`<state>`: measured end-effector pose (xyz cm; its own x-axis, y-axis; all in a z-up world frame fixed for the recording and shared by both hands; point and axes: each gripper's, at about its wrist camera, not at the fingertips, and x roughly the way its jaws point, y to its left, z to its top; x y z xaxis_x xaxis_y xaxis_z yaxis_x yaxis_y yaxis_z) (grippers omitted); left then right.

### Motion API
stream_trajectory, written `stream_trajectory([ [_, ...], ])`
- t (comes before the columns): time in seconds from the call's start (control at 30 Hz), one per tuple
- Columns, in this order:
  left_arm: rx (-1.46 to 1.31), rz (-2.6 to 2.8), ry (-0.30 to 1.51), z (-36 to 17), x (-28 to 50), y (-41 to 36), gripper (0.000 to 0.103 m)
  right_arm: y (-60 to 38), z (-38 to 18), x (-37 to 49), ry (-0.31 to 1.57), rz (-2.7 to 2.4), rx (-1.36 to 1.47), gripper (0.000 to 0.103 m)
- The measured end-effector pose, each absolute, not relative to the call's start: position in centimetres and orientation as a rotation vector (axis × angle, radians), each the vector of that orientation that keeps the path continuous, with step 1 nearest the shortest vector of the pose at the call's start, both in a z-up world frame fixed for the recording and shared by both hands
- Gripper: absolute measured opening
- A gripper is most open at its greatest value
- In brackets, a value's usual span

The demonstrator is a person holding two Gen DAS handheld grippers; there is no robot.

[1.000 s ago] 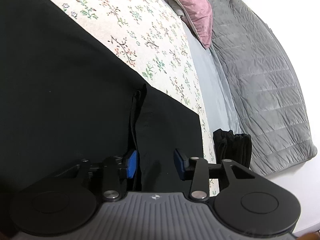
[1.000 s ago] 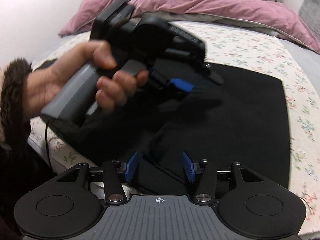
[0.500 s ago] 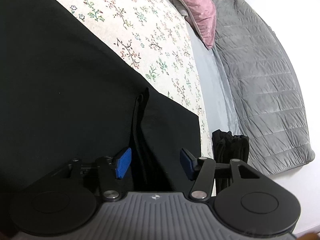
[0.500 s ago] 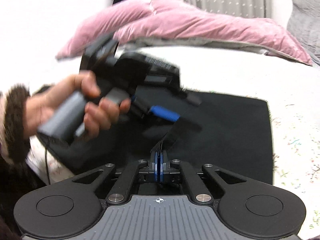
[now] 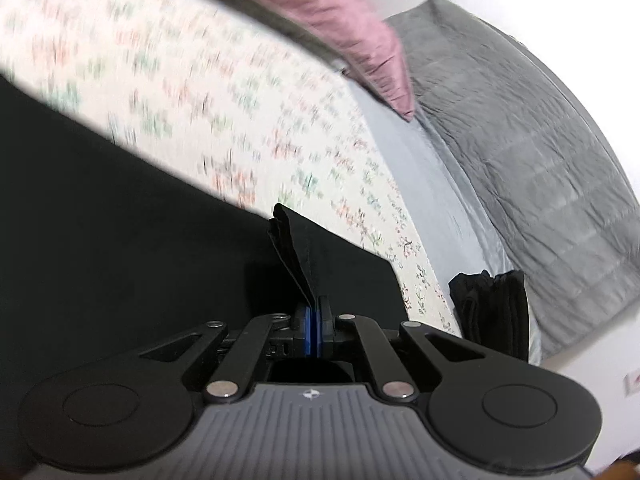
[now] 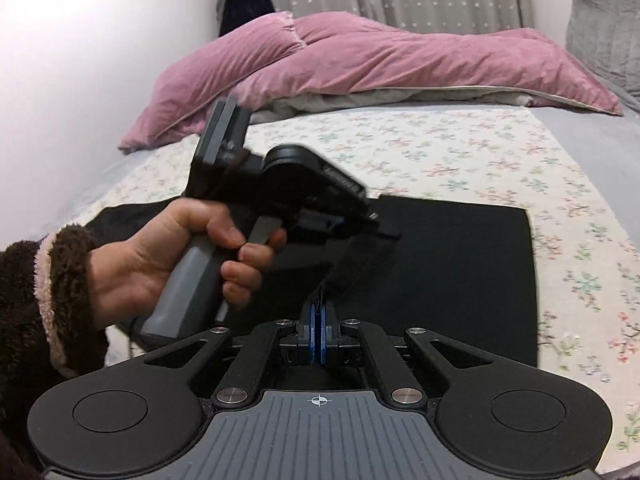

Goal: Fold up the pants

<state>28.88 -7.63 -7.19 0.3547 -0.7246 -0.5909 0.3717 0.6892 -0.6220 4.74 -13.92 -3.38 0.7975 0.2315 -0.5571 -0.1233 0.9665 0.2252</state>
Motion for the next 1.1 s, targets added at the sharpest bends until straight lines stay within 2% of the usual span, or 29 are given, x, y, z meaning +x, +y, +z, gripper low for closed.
stream_trajectory([
  [0.37, -0.317, -0.661, 0.864, -3.9, 30.6, 4.8, 0.004, -6.8, -2.5, 9.8, 0.595, 0.412, 0.301, 0.001],
  [0.8, -0.171, -0.481, 0.742, -1.9, 30.4, 20.9, 0.004, 9.2, -3.6, 17.8, 0.656, 0.660, 0.305, 0.002],
  [1.1, -0.242, -0.340, 0.681, -2.6, 31.2, 31.5, 0.004, 17.5, -4.2, 23.0, 0.672, 0.746, 0.353, 0.002],
])
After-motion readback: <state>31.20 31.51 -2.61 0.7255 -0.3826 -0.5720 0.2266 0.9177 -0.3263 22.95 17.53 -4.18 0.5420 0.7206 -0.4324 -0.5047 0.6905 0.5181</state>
